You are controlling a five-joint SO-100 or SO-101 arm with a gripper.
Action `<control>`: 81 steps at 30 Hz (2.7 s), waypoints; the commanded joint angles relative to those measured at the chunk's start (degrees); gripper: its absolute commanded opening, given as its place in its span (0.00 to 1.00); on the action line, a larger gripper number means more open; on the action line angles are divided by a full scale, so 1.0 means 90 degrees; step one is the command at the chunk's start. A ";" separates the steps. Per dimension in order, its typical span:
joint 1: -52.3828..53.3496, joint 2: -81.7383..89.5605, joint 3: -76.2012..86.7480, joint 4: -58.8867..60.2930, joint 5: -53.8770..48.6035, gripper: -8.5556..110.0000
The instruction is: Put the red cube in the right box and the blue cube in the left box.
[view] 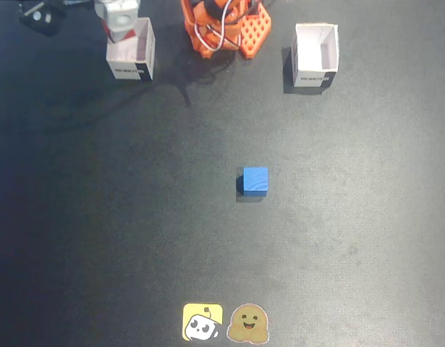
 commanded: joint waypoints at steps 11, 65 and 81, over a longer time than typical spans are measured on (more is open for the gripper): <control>-0.0117 0.0400 -0.0078 0.0107 -0.0098 0.14; -0.8203 0.4316 0.2314 -0.0957 0.0635 0.07; -0.8496 0.4316 0.3252 -0.1631 0.0625 0.07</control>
